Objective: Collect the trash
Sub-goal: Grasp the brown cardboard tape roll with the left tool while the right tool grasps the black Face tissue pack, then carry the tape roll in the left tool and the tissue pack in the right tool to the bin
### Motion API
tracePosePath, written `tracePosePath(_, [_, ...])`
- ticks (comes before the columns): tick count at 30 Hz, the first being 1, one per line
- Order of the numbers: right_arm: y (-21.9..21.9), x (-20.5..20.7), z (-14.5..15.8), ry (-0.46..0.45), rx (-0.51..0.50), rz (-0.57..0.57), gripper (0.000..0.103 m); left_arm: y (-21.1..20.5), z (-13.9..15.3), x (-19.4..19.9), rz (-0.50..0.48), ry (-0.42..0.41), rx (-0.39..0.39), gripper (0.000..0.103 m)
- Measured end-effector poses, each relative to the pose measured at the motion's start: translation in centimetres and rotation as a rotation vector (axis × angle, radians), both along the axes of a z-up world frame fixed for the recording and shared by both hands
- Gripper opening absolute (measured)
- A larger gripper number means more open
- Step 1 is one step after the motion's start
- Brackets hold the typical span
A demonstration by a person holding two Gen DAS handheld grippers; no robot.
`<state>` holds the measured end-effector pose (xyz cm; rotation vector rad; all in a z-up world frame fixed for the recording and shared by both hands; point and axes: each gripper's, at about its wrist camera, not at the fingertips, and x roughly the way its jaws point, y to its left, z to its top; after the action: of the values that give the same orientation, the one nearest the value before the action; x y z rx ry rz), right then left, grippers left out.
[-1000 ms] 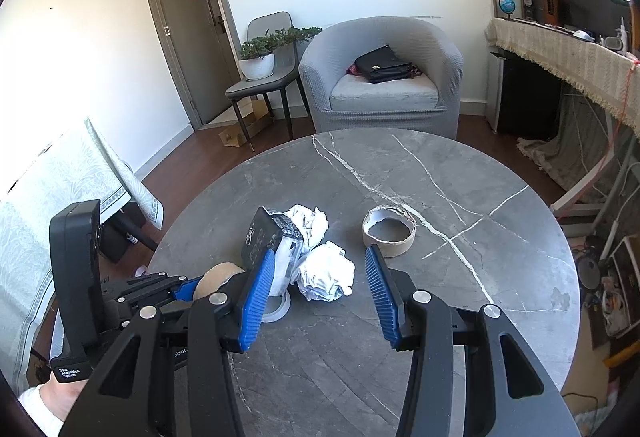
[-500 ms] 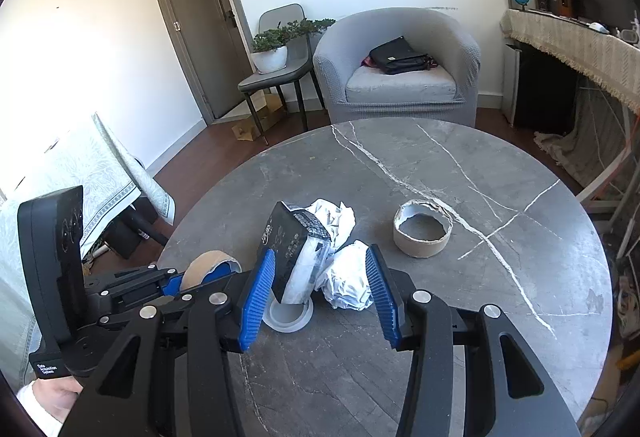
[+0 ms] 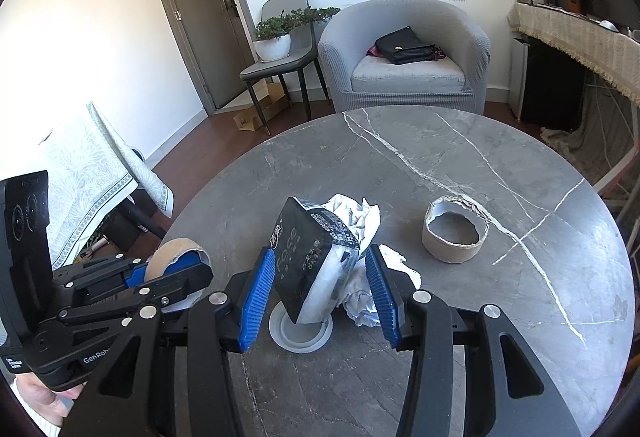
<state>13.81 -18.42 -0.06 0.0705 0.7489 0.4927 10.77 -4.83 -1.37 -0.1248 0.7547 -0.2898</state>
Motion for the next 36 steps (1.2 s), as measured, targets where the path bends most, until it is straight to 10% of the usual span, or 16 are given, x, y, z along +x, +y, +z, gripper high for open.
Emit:
tracePosePath(5, [0.7,0.3,-0.3,-0.003,-0.013,-0.004,0.048,1.0,0.3,-0.2,0.012,-0.002,-0.011,0.022])
tracePosePath(13, [2.6,0.2,0.3,-0.056,-0.092,-0.003,0.015,2.7,0.7,-0.6,0.029,-0.008,0.003,0.022])
tracePosePath(36, [10.7,-0.8,3.1,-0.141,-0.086,0.121,0.012,14.0,0.3,-1.6,0.183,0.024,0.034,0.022])
